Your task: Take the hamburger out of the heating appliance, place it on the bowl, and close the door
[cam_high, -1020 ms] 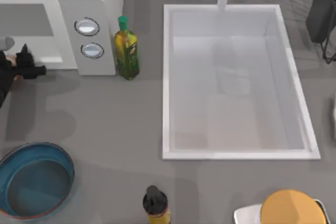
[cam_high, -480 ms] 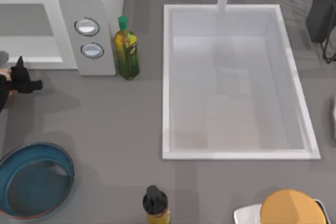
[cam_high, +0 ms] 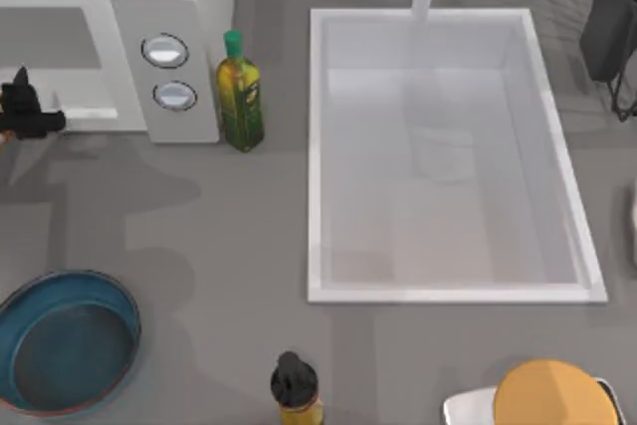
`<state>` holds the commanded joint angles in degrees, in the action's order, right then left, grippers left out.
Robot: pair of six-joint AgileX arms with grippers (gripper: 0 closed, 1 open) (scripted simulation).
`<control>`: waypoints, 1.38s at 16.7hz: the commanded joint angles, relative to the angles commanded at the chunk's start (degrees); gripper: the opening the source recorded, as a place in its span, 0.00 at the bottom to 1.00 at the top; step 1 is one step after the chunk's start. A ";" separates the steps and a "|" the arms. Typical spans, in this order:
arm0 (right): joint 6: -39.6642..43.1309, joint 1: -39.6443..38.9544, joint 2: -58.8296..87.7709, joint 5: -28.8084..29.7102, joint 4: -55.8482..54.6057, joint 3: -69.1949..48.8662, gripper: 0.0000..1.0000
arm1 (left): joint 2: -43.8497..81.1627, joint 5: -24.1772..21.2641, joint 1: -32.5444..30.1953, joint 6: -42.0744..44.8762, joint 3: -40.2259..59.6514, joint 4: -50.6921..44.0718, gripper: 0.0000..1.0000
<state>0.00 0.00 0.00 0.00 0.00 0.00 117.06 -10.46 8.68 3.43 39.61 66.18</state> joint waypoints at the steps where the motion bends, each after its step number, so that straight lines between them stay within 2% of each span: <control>1: 0.00 0.00 0.00 0.00 0.00 0.00 1.00 | -2.61 0.03 0.01 0.01 0.03 -2.71 0.00; 5: 0.00 0.00 0.00 0.00 0.00 0.00 1.00 | -10.26 0.11 0.04 0.06 0.18 -10.49 0.00; 11: 0.00 0.00 0.00 0.00 0.00 0.00 1.00 | -10.76 0.13 0.01 0.16 0.11 -11.03 0.00; 14: 0.00 0.00 0.00 0.00 0.00 0.00 1.00 | -10.87 1.33 -1.21 -3.22 1.90 -14.37 0.00; 18: 0.00 0.00 0.00 0.00 0.00 0.00 1.00 | -10.94 5.62 -5.62 -16.24 8.00 -27.08 0.00; 23: 0.00 0.00 0.00 0.00 0.00 0.00 1.00 | -10.23 14.12 -14.27 -44.10 18.76 -53.14 0.00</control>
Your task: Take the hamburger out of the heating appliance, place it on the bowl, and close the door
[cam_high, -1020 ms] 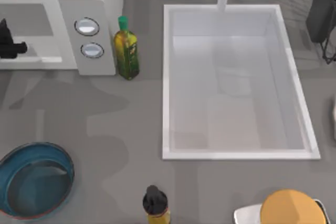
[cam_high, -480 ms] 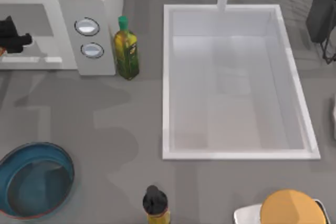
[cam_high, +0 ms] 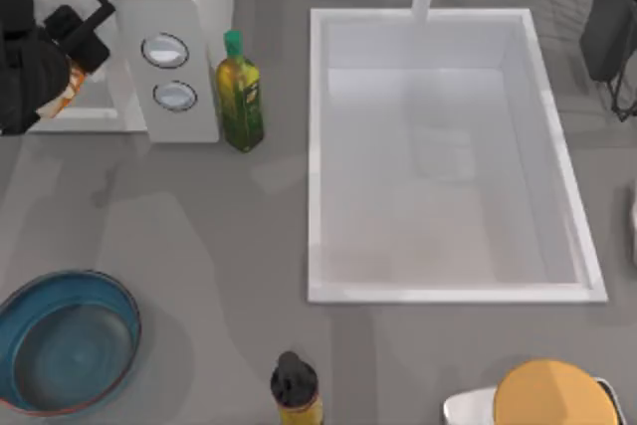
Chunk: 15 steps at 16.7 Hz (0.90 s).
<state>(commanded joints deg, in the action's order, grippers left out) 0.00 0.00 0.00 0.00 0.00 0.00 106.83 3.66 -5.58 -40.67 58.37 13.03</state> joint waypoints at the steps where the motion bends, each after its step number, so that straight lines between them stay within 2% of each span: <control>1: 0.00 0.00 0.00 0.00 0.00 0.00 1.00 | 0.32 1.99 -1.98 -6.61 2.21 -6.10 0.00; 8: 0.00 0.00 0.00 0.00 0.00 0.00 1.00 | 5.43 16.96 -16.17 -55.89 14.32 -51.27 0.00; 12: 0.00 0.00 0.00 0.00 0.00 0.00 1.00 | 11.29 25.11 -23.48 -82.05 16.95 -75.26 0.00; 15: 0.00 0.00 0.00 0.00 0.00 0.00 1.00 | 16.59 30.22 -27.98 -98.20 16.95 -90.01 0.00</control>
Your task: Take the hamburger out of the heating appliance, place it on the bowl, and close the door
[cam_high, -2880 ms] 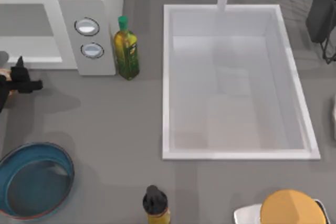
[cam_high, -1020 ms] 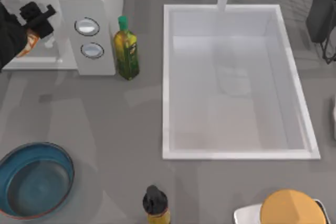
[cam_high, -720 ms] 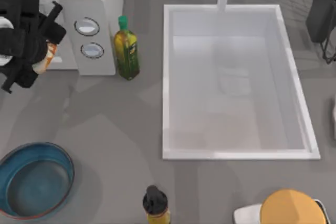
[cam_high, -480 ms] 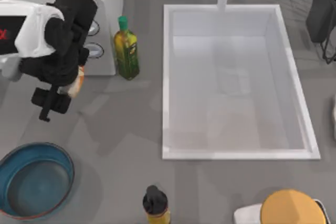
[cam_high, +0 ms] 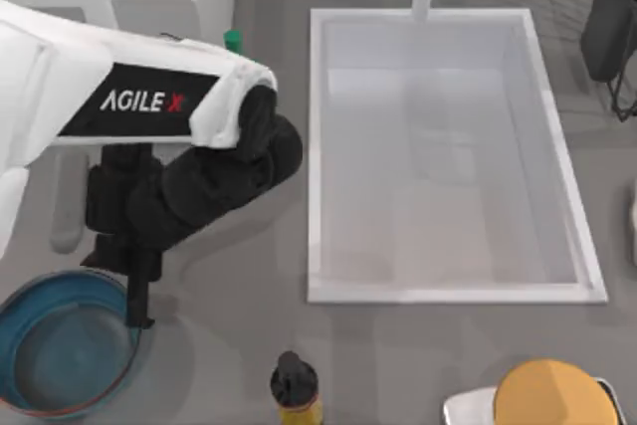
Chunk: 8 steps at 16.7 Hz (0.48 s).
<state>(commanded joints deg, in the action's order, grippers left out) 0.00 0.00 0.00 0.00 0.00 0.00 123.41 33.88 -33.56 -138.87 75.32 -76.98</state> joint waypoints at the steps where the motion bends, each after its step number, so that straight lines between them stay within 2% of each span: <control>1: 0.00 0.00 0.00 0.00 0.00 0.00 1.00 | 1.72 1.43 -1.25 -4.37 -0.23 -4.06 0.00; 5: 0.00 0.00 0.00 0.00 0.00 0.00 1.00 | 6.97 5.46 -4.67 -15.83 -1.41 -15.15 0.00; 8: 0.00 0.00 0.00 0.00 0.00 0.00 1.00 | 8.14 6.31 -5.36 -18.05 -1.76 -17.35 0.00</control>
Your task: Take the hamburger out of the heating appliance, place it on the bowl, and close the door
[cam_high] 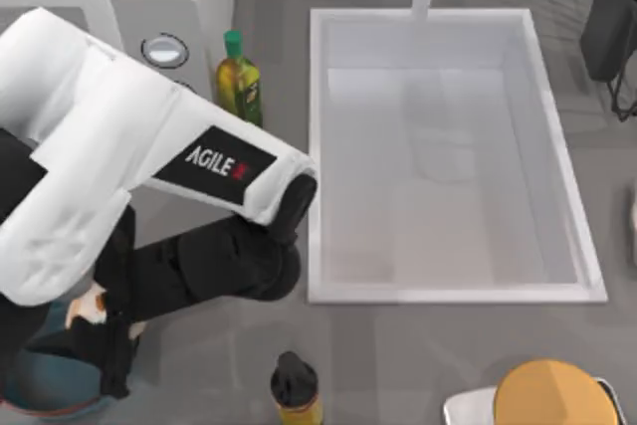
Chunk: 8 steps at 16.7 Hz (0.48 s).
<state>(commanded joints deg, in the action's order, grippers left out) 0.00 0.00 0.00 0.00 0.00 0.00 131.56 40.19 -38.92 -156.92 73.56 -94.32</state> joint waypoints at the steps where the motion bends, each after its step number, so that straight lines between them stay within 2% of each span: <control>1: 0.00 0.00 0.00 0.00 0.00 0.00 1.00 | 0.00 0.00 0.00 0.00 0.00 0.00 0.00; 8: 0.00 0.00 0.00 0.00 0.00 0.00 1.00 | -0.38 1.43 1.53 0.96 -1.85 3.16 0.00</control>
<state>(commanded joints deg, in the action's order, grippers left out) 0.00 0.00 0.00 0.00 0.00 0.00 131.18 41.62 -37.39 -155.96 71.71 -91.16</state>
